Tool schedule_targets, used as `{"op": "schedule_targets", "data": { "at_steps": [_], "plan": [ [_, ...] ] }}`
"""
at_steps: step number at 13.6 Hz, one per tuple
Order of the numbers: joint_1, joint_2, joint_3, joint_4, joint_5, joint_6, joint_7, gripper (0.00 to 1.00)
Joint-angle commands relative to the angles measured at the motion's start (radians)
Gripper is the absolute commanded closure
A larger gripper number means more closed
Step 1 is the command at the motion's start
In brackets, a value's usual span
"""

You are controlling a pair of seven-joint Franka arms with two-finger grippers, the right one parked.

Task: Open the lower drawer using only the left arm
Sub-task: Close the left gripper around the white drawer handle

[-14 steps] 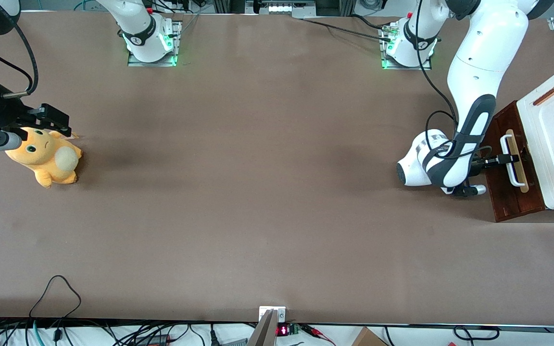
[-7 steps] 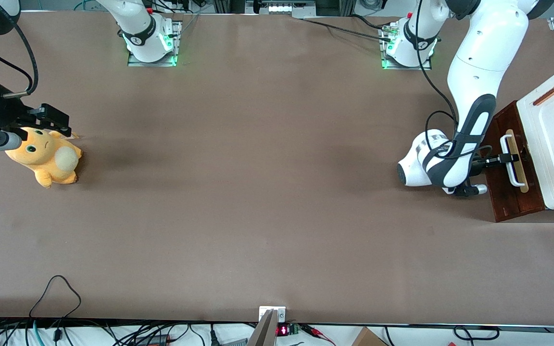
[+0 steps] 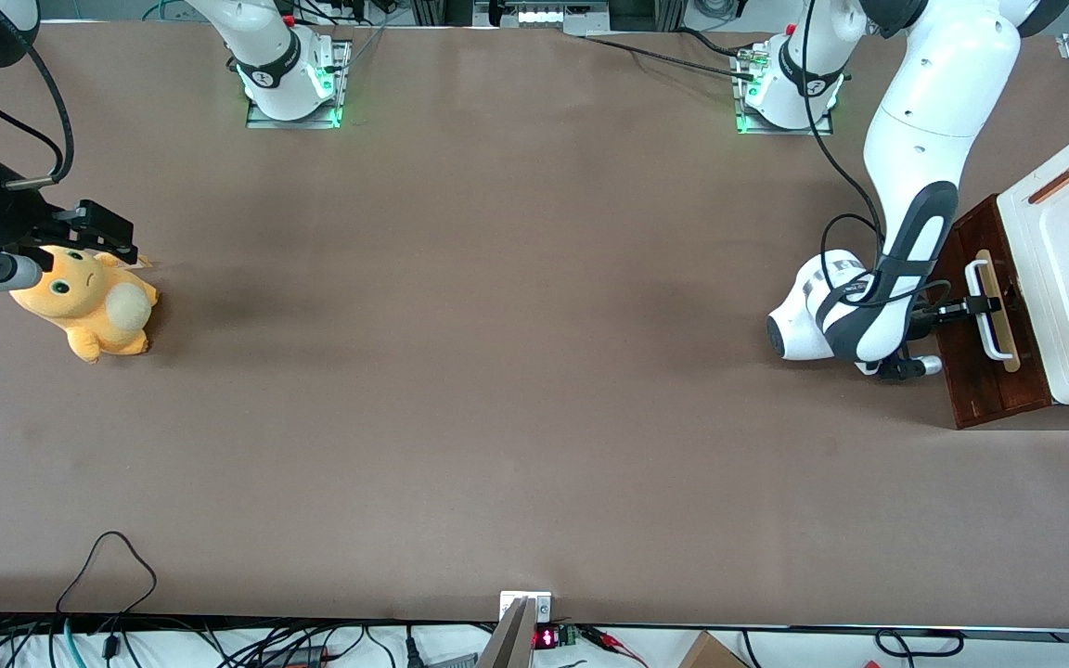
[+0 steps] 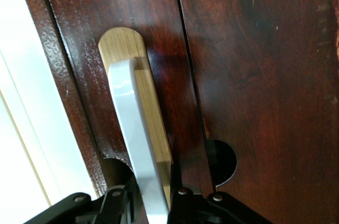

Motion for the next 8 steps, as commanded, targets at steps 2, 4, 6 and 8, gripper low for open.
{"op": "schedule_targets", "data": {
  "at_steps": [2, 4, 6, 8],
  "plan": [
    [0.014, -0.003, -0.001, -0.009, 0.011, 0.014, -0.012, 0.77],
    [0.014, -0.005, -0.001, -0.007, 0.011, 0.014, -0.012, 0.78],
    [0.012, -0.009, -0.002, -0.009, 0.009, 0.013, -0.013, 0.78],
    [0.006, -0.011, -0.002, -0.009, 0.007, 0.013, -0.016, 0.78]
  ]
}}
